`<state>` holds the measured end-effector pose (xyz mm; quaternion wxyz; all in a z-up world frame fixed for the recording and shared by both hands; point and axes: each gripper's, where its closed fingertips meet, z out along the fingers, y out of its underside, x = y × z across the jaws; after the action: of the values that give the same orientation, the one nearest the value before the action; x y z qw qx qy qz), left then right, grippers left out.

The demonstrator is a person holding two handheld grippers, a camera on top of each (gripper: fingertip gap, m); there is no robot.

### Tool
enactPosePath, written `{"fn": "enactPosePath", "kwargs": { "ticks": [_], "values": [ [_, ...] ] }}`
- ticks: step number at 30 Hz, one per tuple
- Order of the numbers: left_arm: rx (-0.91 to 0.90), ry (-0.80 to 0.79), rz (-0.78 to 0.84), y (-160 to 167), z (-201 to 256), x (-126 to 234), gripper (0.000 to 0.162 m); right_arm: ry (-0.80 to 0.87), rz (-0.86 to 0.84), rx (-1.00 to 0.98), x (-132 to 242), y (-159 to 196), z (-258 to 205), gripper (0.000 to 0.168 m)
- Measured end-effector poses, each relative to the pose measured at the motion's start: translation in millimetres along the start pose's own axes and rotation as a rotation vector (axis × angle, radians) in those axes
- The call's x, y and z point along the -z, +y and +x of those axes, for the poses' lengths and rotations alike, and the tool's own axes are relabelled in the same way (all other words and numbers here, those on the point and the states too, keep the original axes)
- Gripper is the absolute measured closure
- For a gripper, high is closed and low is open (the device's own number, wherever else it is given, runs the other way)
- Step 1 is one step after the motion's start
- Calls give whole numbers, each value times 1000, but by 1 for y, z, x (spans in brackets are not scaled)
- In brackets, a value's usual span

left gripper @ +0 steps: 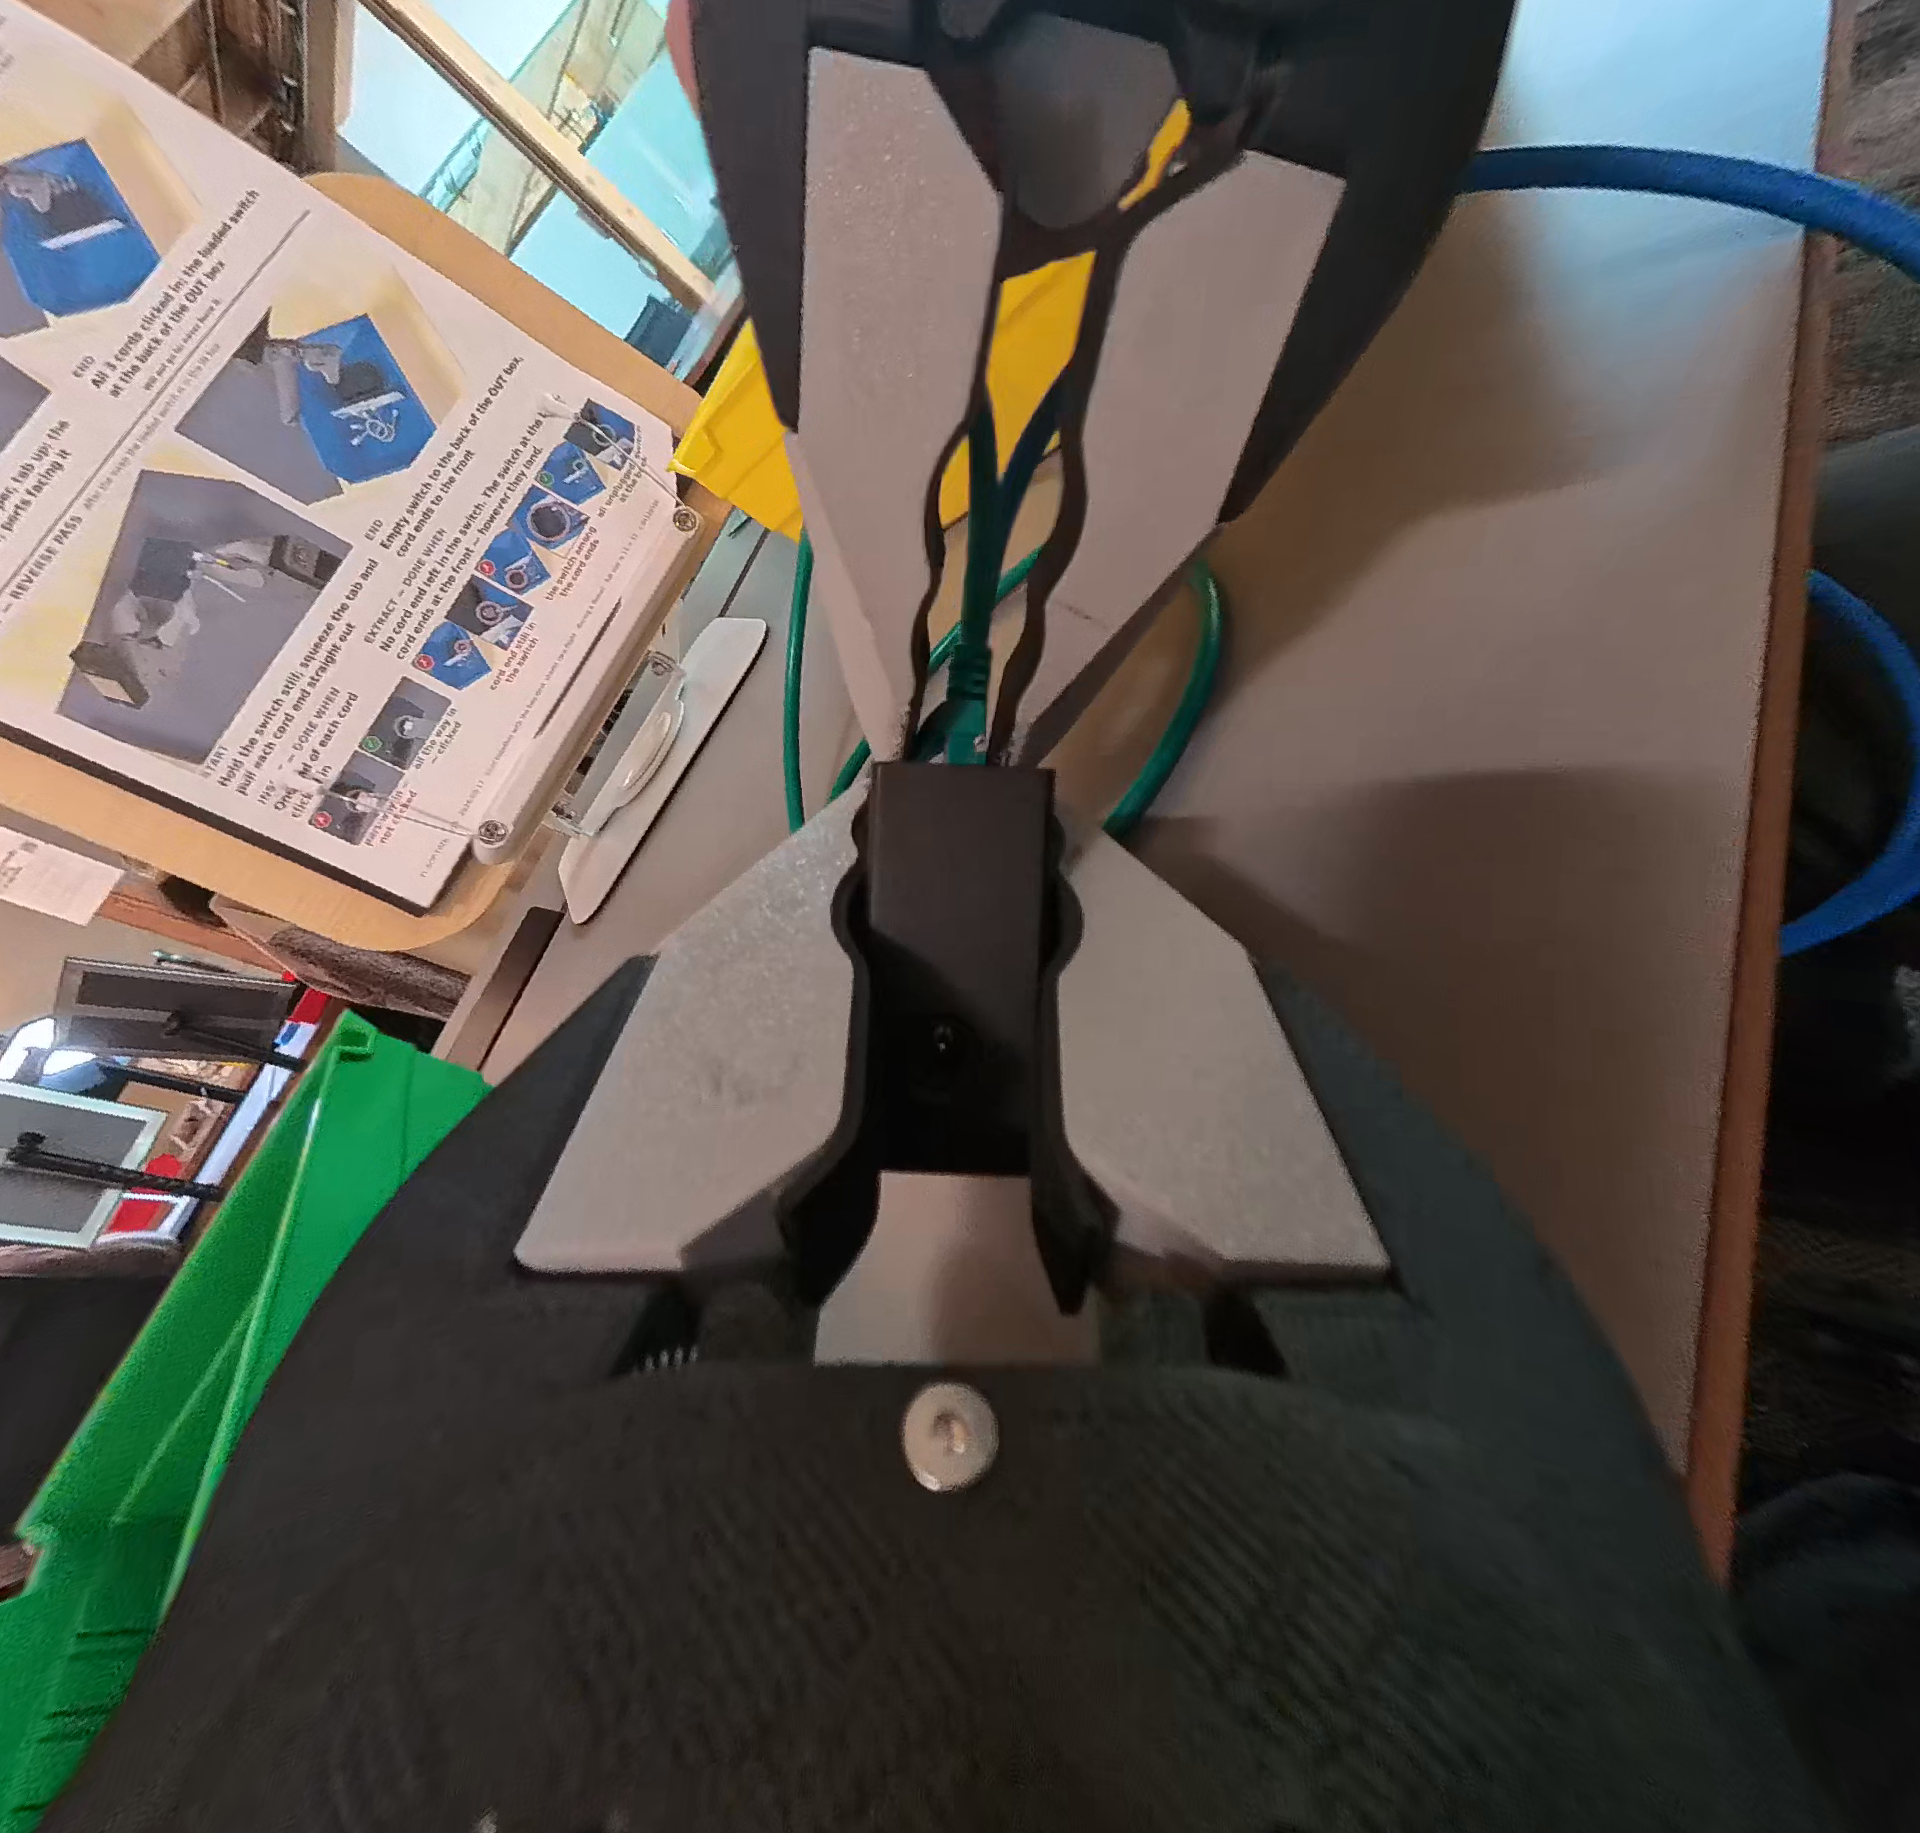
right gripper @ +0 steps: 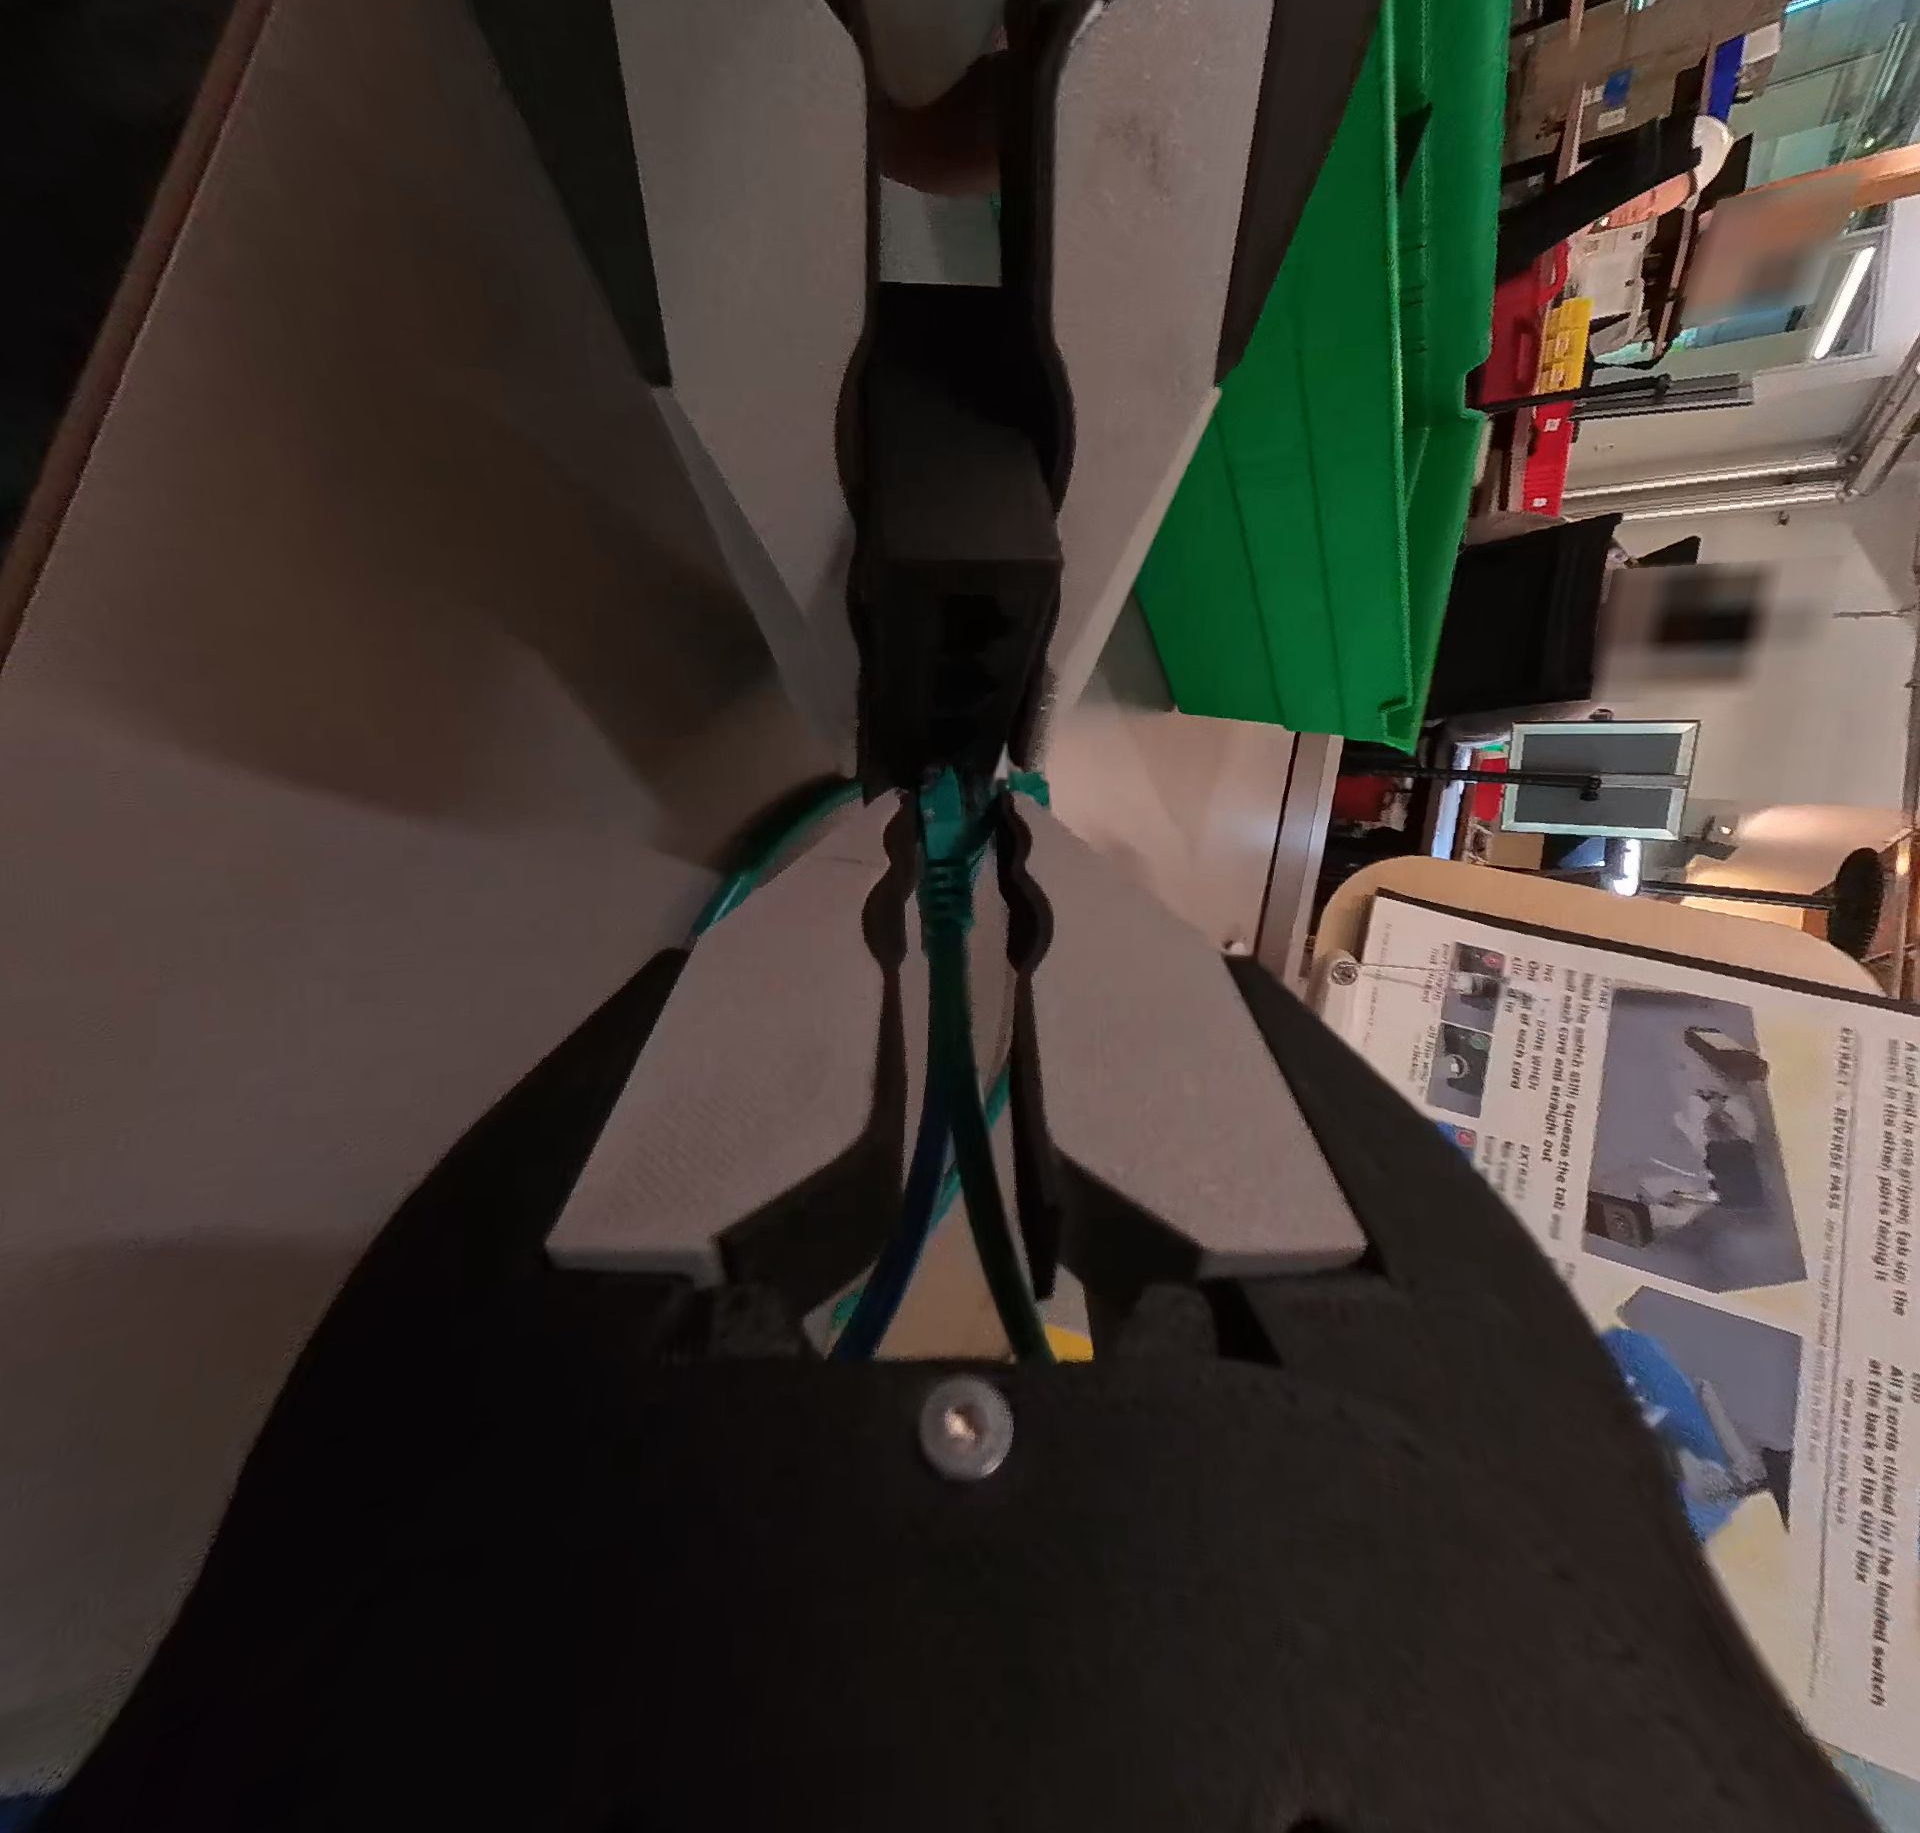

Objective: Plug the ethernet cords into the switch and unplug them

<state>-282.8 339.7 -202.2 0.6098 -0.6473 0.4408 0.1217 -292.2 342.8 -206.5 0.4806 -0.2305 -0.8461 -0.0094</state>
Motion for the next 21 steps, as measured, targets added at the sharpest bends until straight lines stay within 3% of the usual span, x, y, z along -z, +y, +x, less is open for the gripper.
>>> {"fn": "enactPosePath", "kwargs": {
  "ticks": [10,21],
  "values": [
    [24,8,8,0,-1,0,136,25,-2,26,1,0,1,156],
    [-21,-1,-10,1,1,-1,136,-124,-36,35,0,-1,-3,158]
  ]
}}
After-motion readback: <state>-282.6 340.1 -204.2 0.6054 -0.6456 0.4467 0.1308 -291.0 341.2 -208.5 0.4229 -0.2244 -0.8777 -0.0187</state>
